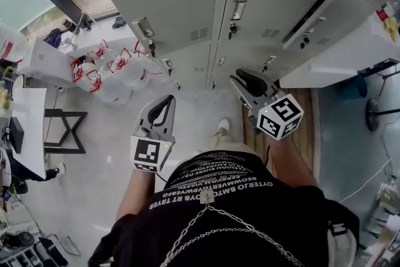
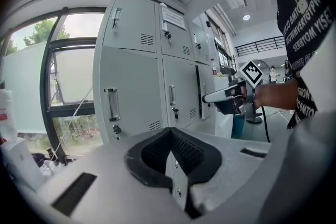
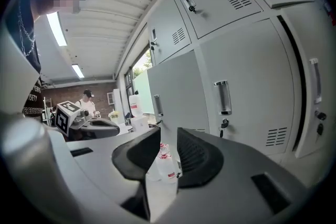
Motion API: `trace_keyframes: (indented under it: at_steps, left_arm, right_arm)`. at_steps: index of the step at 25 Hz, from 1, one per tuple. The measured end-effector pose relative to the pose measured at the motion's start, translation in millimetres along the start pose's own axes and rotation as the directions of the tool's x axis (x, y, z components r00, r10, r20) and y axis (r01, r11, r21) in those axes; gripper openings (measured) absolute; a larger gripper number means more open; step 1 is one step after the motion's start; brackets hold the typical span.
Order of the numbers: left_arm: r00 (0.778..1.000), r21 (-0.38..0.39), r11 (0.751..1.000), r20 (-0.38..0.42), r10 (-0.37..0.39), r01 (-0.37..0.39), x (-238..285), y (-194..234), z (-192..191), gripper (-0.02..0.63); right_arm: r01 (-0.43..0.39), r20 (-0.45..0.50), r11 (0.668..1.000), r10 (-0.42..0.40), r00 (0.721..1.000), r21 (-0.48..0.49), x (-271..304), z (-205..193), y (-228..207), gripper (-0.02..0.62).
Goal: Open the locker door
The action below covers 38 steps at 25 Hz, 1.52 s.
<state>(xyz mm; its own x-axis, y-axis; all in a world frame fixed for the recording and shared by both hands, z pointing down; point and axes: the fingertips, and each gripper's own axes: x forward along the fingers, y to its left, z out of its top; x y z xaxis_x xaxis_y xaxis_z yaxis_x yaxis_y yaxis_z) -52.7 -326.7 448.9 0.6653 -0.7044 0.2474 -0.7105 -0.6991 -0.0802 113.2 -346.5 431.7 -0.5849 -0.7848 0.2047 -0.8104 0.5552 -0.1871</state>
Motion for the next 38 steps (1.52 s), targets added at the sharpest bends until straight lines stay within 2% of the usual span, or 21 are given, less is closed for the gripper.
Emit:
trace_keyframes:
  at_steps: [5,10,18,24,31,38]
  left_arm:
    - [1.0,-0.005,1.0,0.0,0.016,-0.016,29.6,9.2,9.3,0.003]
    - [0.997,-0.013,0.997,0.009,0.076,-0.076,47.9,24.5,21.7,0.003]
    - [0.983,-0.029,0.983,-0.035,0.18,-0.181,49.1,42.0,19.5,0.003]
    - [0.968,-0.046,0.968,-0.064,0.242,-0.246,47.5,49.0,17.3,0.003]
    - [0.964,-0.025,0.966,-0.063,0.257,-0.259,51.0,50.9,28.7,0.003]
    - [0.966,-0.019,0.968,-0.077,0.248,-0.25,42.0,47.0,23.6,0.003]
  right_arm:
    - [-0.021,-0.001,1.0,0.021,1.0,-0.01,19.8,13.6,-28.6,0.097]
    - [-0.035,0.005,0.999,0.035,0.999,-0.029,37.4,28.7,-63.5,0.097]
    - [-0.014,0.025,0.999,0.015,1.0,-0.043,78.1,49.3,-112.1,0.091]
    - [0.039,0.023,0.999,-0.039,0.999,-0.035,106.1,53.8,-142.2,0.106]
    - [0.071,0.03,0.997,-0.07,0.997,-0.012,126.1,57.2,-157.7,0.146]
    - [0.103,0.036,0.995,-0.102,0.994,-0.008,135.5,58.2,-153.2,0.163]
